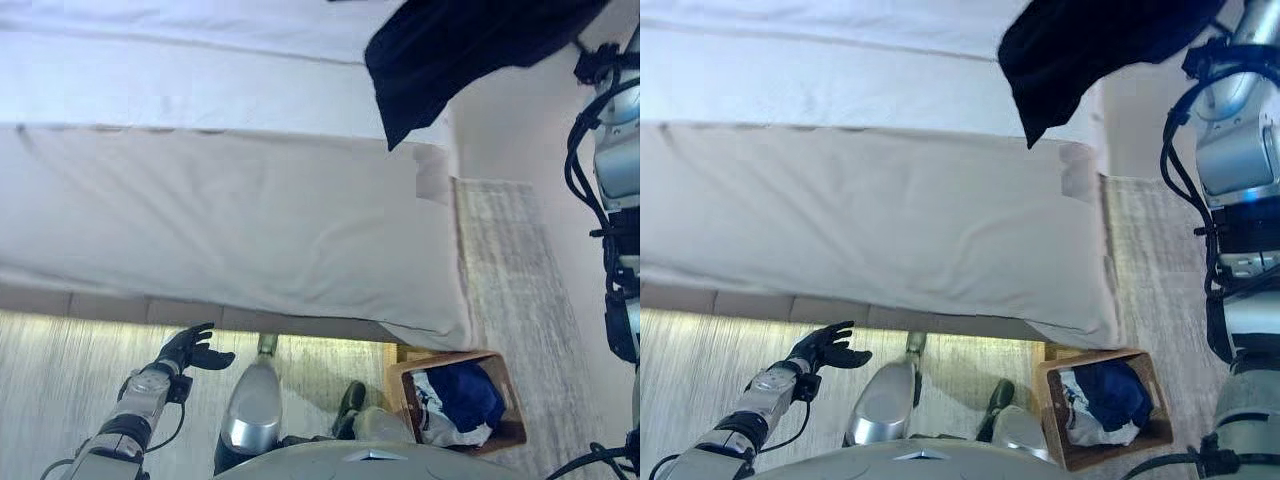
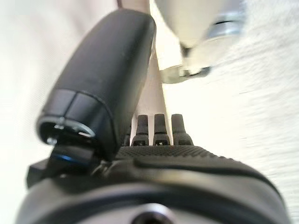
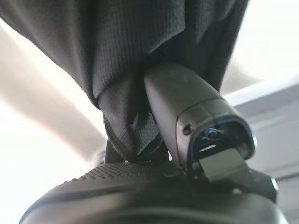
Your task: Pick up the clothes from the bed and place them into the basket
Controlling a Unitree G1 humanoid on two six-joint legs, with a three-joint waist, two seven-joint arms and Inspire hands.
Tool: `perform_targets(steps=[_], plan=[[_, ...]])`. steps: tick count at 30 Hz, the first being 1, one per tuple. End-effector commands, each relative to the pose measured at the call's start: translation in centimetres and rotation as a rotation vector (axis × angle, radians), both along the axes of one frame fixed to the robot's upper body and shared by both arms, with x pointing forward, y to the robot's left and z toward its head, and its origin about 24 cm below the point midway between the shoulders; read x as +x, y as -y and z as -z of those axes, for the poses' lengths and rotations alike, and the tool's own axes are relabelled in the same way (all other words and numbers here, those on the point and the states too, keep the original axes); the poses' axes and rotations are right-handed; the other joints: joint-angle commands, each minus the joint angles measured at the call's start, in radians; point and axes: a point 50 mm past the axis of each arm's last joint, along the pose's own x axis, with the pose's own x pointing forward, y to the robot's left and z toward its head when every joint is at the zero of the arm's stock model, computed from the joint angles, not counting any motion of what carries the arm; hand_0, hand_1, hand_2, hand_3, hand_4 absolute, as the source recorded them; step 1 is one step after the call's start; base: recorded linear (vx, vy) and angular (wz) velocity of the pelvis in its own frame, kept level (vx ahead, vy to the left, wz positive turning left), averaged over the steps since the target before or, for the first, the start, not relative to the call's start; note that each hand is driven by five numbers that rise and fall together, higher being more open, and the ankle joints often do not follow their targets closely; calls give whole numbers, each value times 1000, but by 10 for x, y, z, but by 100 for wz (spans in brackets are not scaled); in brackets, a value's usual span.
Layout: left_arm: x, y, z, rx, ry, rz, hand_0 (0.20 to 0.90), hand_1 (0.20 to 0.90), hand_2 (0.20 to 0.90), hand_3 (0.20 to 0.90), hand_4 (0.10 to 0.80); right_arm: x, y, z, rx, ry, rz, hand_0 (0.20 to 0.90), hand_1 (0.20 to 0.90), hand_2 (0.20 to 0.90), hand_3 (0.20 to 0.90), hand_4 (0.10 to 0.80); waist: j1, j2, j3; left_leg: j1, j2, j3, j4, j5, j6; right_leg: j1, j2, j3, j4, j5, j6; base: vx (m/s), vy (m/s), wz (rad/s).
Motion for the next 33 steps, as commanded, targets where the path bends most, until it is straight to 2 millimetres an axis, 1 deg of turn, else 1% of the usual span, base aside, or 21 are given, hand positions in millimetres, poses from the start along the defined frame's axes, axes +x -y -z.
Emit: perform_targets(steps=[1,2,6,8,10,11,13,16,17,20,22,25,26,28,30,31,32,33], plan=[[-35,28,28,-35,-158,87,900,900,900,900,800,-28,8,-29,-155,116,39,300,300,300,200,100,-60,72,-204,128,-3,26,-73,-134,14,-61,108,27,39,-31,-47,-60,-116,-50],[-36,31,29,-42,-163,85,900,900,900,900,800,-31,10,-21,-157,99,26,300,300,300,200,100,-83,73,-208,138,1,46,-76,-136,12,-58,114,39,24,-25,-49,-59,-125,-47],[-36,39,32,-52,-181,103,900,900,900,900,800,-35,17,5,-134,23,13,300,300,300,200,100,-136,77,-214,162,12,96,-80,-146,9,-51,129,76,-1,-14,-56,-43,-130,-49],[-37,42,33,-53,-192,118,900,900,900,900,800,-35,23,18,-116,-26,21,300,300,300,200,100,-159,80,-216,172,18,114,-79,-148,8,-51,138,94,-3,-13,-61,-7,-133,-39],[-38,42,34,-53,-196,125,900,900,900,900,800,-34,26,27,-100,-55,23,300,300,300,200,100,-169,82,-216,177,22,124,-77,-150,7,-52,141,103,-1,-14,-63,0,-115,-34],[-40,44,35,-52,-201,138,900,900,900,900,800,-33,30,37,-81,-94,33,300,300,300,200,100,-183,85,-214,182,26,133,-71,-152,7,-55,143,114,2,-16,-66,6,-151,-28],[-42,45,36,-50,-204,151,900,900,900,900,800,-32,33,51,-56,-136,47,300,300,300,200,100,-198,91,-208,187,32,142,-62,-155,7,-60,146,128,9,-18,-69,21,-169,-28],[-42,45,36,-49,-204,163,900,900,900,900,800,-33,37,63,-28,-166,59,300,300,300,200,100,-212,99,-197,187,39,149,-46,-161,7,-70,148,138,24,-24,-73,16,-123,-25],[-39,45,35,-47,-198,177,900,900,900,900,800,-33,40,70,-8,-182,70,300,300,300,200,100,-222,107,-184,178,44,147,-29,-165,6,-84,148,145,46,-32,-77,-19,-128,-29],[-29,48,32,-49,-170,203,900,900,900,900,800,-33,46,76,13,-208,91,300,300,300,200,100,-234,122,-158,144,48,141,13,-172,3,-127,142,151,96,-49,-85,-72,-95,-19],[-18,53,28,-57,-133,216,900,900,900,900,800,-32,51,77,16,-226,111,300,300,300,200,100,-245,134,-128,113,51,135,53,-179,0,-164,133,153,137,-59,-94,-119,-48,-13],[6,65,19,-82,-47,241,900,900,900,900,800,-30,60,75,18,-237,149,300,300,300,200,100,-263,160,-68,53,54,128,130,-196,-6,-232,115,154,202,-77,-109,-199,-31,-7],[23,74,12,-98,14,268,900,900,900,900,800,-28,66,77,42,-254,181,300,300,300,200,100,-272,177,-21,20,56,128,175,-211,-7,-272,104,154,248,-95,-116,-284,-36,-2],[48,87,-3,-118,113,300,900,900,900,900,800,-22,71,77,64,-254,216,300,300,300,200,100,-285,201,39,-56,58,131,255,-236,-2,-355,91,164,322,-121,-127,-325,-19,-6],[59,93,-10,-121,161,315,900,900,900,900,800,-18,72,78,82,-262,231,300,300,300,200,100,-288,212,67,-97,60,130,288,-243,2,-404,89,170,365,-135,-133,-211,-26,-4],[73,100,-21,-122,225,330,900,900,900,900,800,-12,73,77,96,-269,251,300,300,300,200,100,-290,228,107,-160,57,118,349,-272,3,-474,87,179,446,-178,-136,-158,-28,-3],[76,102,-24,-123,236,330,900,900,900,900,800,-11,74,78,103,-281,257,300,300,300,200,100,-291,231,114,-175,56,118,363,-275,5,-490,86,180,464,-184,-138,-264,-58,-10],[87,105,-33,-132,282,336,900,900,900,900,800,-5,74,82,122,-297,273,300,300,300,200,100,-288,245,147,-238,50,117,405,-275,10,-553,83,180,515,-196,-146,-211,-70,-17]])
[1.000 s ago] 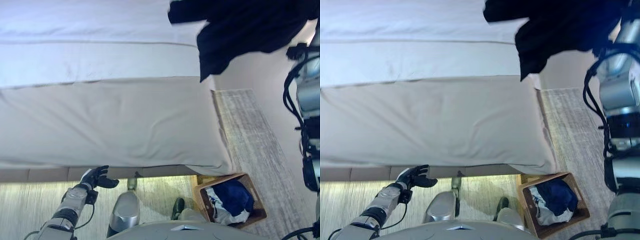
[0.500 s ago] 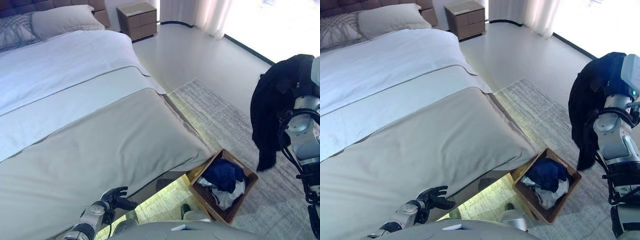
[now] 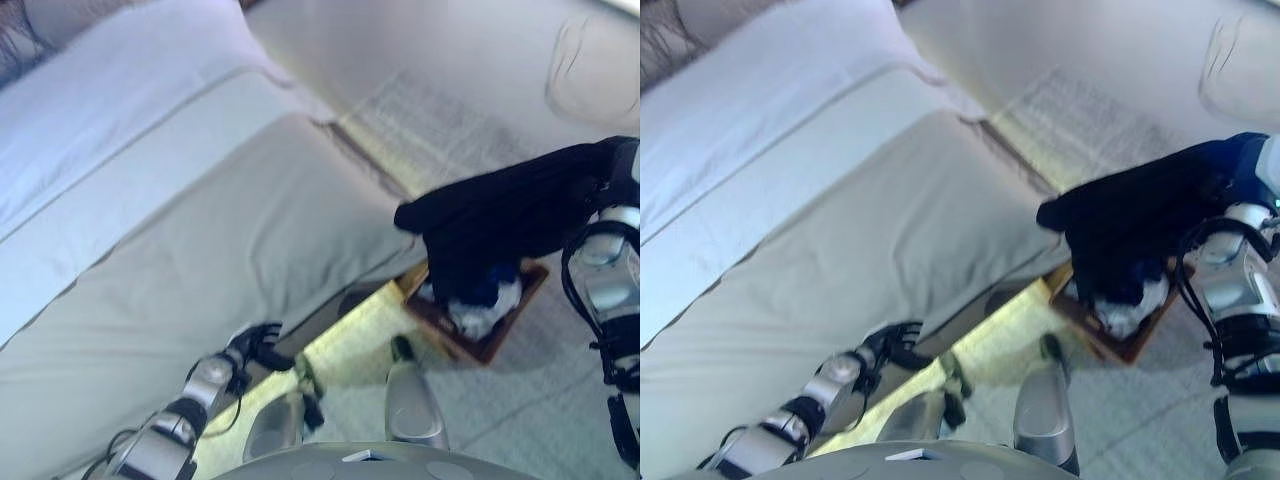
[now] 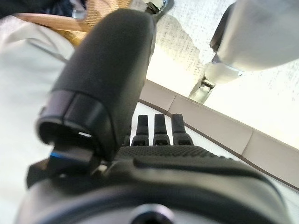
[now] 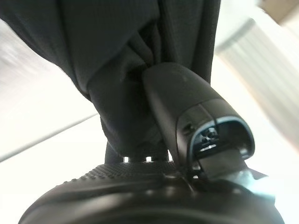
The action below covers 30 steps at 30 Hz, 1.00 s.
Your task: Pick up the clothes from the bed and place them into the basket
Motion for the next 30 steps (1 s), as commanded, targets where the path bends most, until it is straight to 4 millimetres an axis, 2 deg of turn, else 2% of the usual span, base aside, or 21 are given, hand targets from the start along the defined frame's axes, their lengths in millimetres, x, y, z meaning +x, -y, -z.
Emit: perform_targets(steps=[1,3,7,8,13,18,22,24,26,29,30], plan=[[17,8,-18,-57,114,0,900,900,900,900,800,11,-5,-64,-119,224,32,300,300,300,200,100,-1,-12,46,-68,-13,-98,313,-254,62,-38,62,-106,87,-69,-113,-209,-76,-18],[19,9,-20,-61,122,10,900,900,900,900,800,14,-4,-60,-107,201,45,300,300,300,200,100,1,0,59,-95,-16,-101,332,-253,62,-63,61,-106,110,-76,-119,-80,-38,-3],[20,8,-22,-75,130,20,900,900,900,900,800,23,2,-61,-110,133,99,314,314,314,216,116,14,53,109,-166,-37,-115,354,-232,59,-142,45,-106,179,-96,-129,-70,7,-10],[18,7,-22,-82,130,18,900,900,900,900,800,25,4,-62,-101,120,114,900,900,900,900,800,18,65,117,-177,-42,-116,354,-225,57,-158,40,-106,189,-98,-129,-42,47,-3],[13,0,-19,-97,107,-4,900,900,900,900,800,29,14,-60,-44,66,190,900,900,900,900,800,38,110,130,-215,-62,-118,339,-202,51,-209,23,-107,213,-104,-129,-11,31,-2],[7,-3,-15,-112,90,-5,900,900,900,900,800,26,22,-56,26,65,206,900,900,900,900,800,45,134,130,-220,-74,-117,308,-181,43,-223,20,-106,207,-100,-127,19,51,4],[4,-1,-15,-133,86,2,900,900,900,900,800,20,30,-36,101,38,213,900,900,900,900,800,44,142,130,-183,-81,-117,238,-152,34,-195,25,-107,157,-80,-120,32,68,8],[6,3,-16,-148,96,9,900,900,900,900,800,16,32,-17,188,29,200,900,900,900,900,800,41,137,130,-144,-78,-117,177,-132,28,-159,34,-107,97,-58,-111,30,65,5],[6,5,-17,-152,101,16,900,900,900,900,800,14,32,-6,223,21,196,900,900,900,900,800,41,133,129,-123,-77,-117,147,-122,26,-138,37,-108,64,-44,-105,16,50,8],[8,7,-18,-157,111,9,900,900,900,900,800,13,22,25,333,19,158,900,900,900,900,800,39,115,126,-76,-65,-104,56,-75,28,-85,55,-113,-51,33,-93,-61,51,3],[8,7,-17,-157,110,8,900,900,900,900,800,13,21,28,344,19,155,900,900,900,900,800,39,113,124,-72,-65,-103,51,-74,28,-81,56,-113,-57,36,-92,20,61,-1]])
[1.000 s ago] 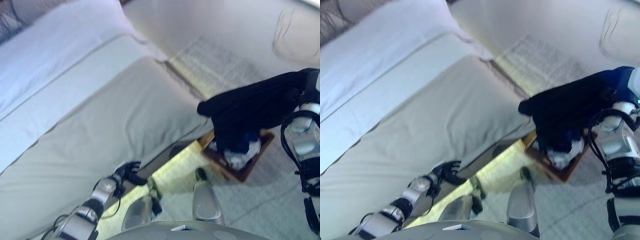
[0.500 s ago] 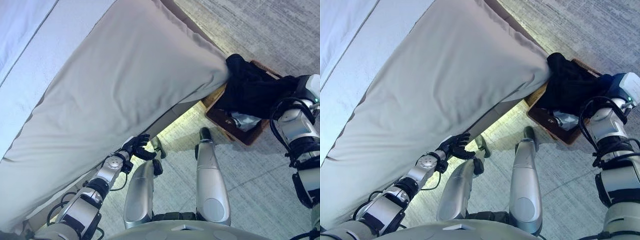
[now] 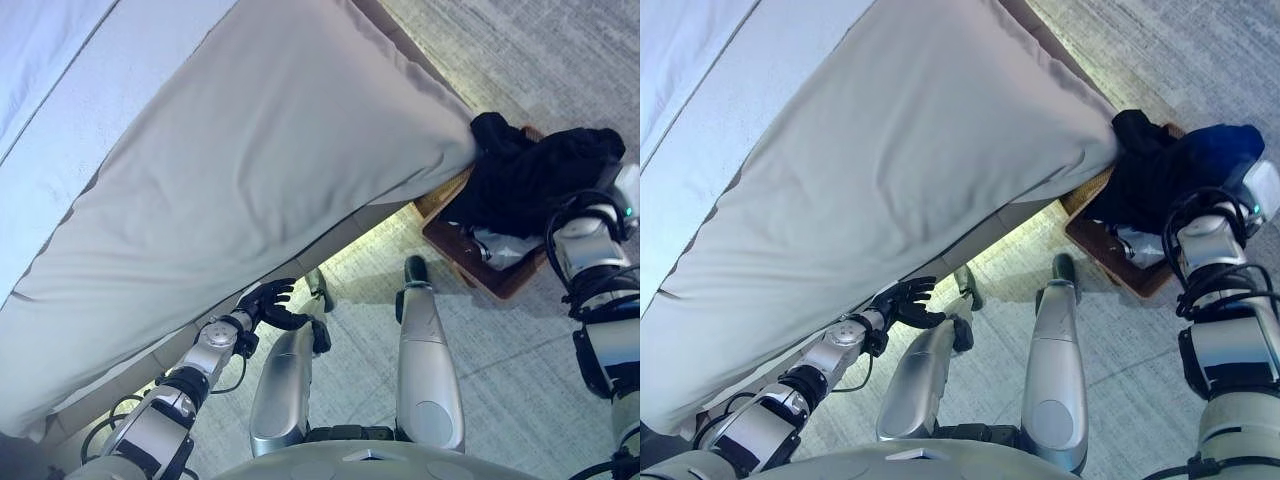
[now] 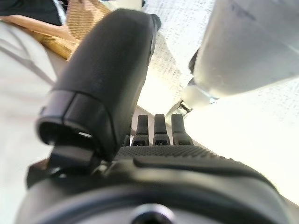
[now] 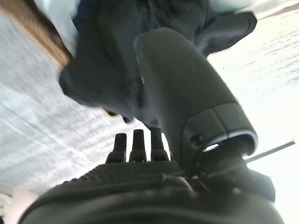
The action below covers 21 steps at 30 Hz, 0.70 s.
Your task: Pick up the clothes from the bed and place them into the basket
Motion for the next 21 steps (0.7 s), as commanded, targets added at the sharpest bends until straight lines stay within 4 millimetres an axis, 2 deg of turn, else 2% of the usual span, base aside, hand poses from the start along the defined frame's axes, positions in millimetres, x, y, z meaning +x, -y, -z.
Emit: perform_targets(steps=[1,5,8,11,12,15,18,19,21], plan=[[-2,3,-2,-43,40,-13,900,900,900,900,800,-3,13,-23,7,159,18,900,900,900,900,800,-20,48,-4,25,-53,-20,91,-163,32,101,44,-99,-221,87,-36,28,44,-6],[-9,-6,5,-3,-4,-43,900,900,900,900,800,-22,-6,39,116,86,-29,900,900,900,900,800,-10,-7,-61,96,-47,-24,-1,-148,27,201,60,-119,-338,129,-16,54,18,1],[-19,-15,13,27,-53,-62,900,900,900,900,800,-42,-17,77,166,-8,-57,900,900,900,900,800,-3,-47,-103,151,-49,-28,-42,-147,27,279,64,-130,-414,156,-5,94,35,18],[-41,-28,29,88,-144,-86,900,900,900,900,800,-76,-32,128,238,-165,-100,900,900,900,900,800,13,-109,-181,227,-46,-26,-91,-152,31,380,70,-141,-510,192,16,162,15,17],[-44,-31,31,98,-158,-93,900,900,900,900,800,-81,-35,135,245,-189,-115,900,900,900,900,800,15,-120,-193,238,-45,-25,-95,-154,32,393,70,-142,-519,196,19,190,-1,14],[-64,-42,43,128,-240,-131,900,900,900,900,800,-111,-56,173,317,-353,-174,900,900,900,900,800,28,-163,-275,299,-37,-18,-114,-168,39,465,81,-152,-554,202,26,183,62,11],[-75,-45,49,130,-286,-147,900,900,900,900,800,-131,-74,195,366,-451,-216,900,900,900,900,800,38,-179,-333,336,-34,-19,-125,-175,45,504,89,-156,-562,198,25,177,105,1],[-83,-45,53,125,-312,-161,900,900,900,900,800,-146,-87,211,433,-512,-236,900,900,900,900,800,45,-189,-366,361,-33,-20,-126,-185,49,536,93,-161,-567,191,24,165,154,8],[-89,-43,57,119,-337,-179,900,900,900,900,800,-157,-102,222,506,-555,-290,900,900,900,900,800,49,-198,-389,383,-34,-22,-126,-195,54,566,96,-165,-573,186,22,83,146,12]])
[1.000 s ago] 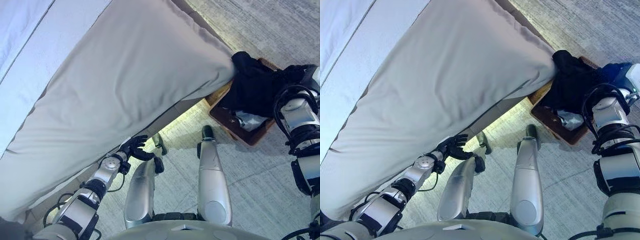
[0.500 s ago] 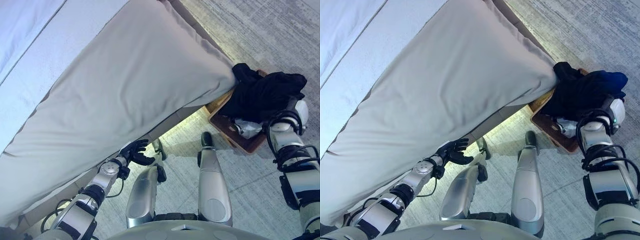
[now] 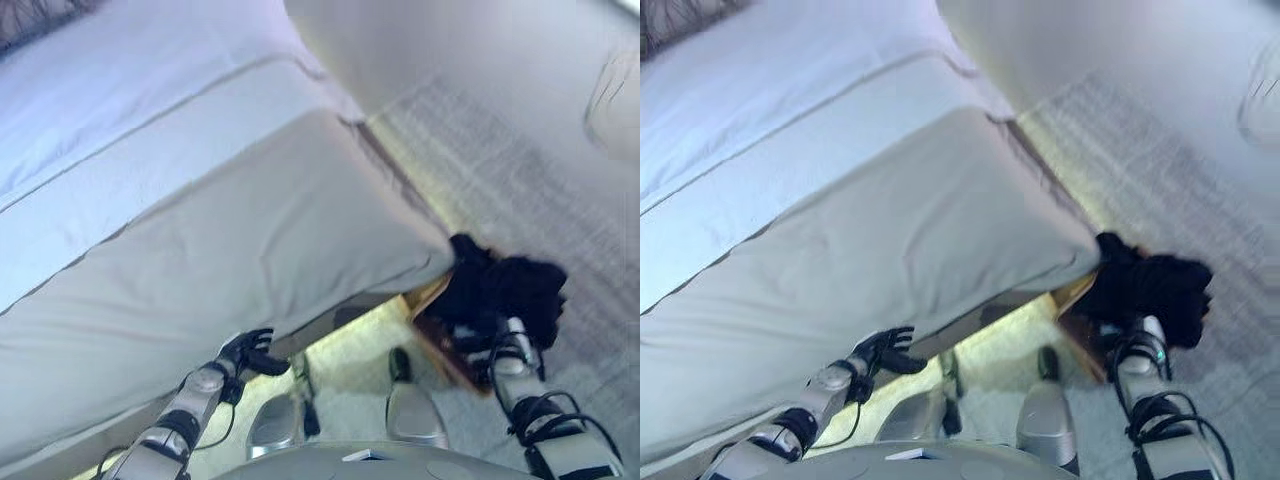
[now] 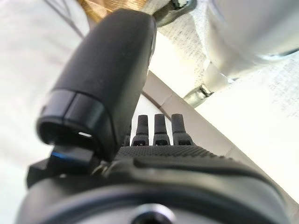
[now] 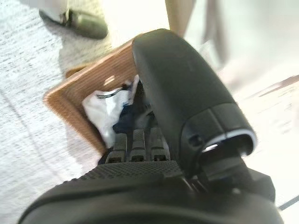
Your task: Pick up the clothes from the bed and place them into the basket
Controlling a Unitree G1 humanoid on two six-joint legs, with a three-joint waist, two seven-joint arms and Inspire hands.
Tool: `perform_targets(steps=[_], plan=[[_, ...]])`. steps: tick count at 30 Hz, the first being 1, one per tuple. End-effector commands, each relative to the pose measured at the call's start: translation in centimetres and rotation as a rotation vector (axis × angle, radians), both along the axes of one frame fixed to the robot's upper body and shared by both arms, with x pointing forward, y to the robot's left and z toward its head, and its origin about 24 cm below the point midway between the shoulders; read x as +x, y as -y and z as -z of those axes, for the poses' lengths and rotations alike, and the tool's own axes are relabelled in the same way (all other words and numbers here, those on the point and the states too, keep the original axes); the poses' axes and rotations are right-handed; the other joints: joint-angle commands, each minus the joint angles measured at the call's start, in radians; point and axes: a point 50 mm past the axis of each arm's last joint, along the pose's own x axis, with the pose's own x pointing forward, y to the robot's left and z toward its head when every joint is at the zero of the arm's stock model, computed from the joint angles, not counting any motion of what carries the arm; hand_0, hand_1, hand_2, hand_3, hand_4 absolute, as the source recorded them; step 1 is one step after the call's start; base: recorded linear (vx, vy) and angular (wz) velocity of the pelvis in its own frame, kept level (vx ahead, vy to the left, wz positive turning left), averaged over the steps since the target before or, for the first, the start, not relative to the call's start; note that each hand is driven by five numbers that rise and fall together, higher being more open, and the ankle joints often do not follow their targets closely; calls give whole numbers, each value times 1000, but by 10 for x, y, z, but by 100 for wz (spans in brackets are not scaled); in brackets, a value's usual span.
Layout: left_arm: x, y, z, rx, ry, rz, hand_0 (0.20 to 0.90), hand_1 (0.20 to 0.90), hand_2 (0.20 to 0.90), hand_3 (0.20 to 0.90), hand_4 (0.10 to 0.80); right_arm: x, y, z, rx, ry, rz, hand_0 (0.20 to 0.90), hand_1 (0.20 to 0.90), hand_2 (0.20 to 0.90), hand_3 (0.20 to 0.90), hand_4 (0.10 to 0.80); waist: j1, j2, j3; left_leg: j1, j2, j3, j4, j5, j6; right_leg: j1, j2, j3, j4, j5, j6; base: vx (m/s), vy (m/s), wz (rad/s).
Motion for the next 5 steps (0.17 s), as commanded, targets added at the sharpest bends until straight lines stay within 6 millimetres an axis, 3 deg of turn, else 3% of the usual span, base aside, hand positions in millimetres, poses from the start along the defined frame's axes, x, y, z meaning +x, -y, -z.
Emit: perform_targets(steps=[1,5], plan=[[-3,-5,3,24,-31,1,900,900,900,900,800,-16,-13,12,95,-43,-92,900,900,900,900,800,26,-32,-104,63,-57,32,2,-146,44,-42,58,-27,28,23,-33,17,120,12],[-21,-5,12,16,-114,-3,900,900,900,900,800,-33,-29,25,226,-88,-81,900,900,900,900,800,31,-40,-133,99,-63,29,2,-160,54,0,60,-32,24,11,-34,45,94,4]])
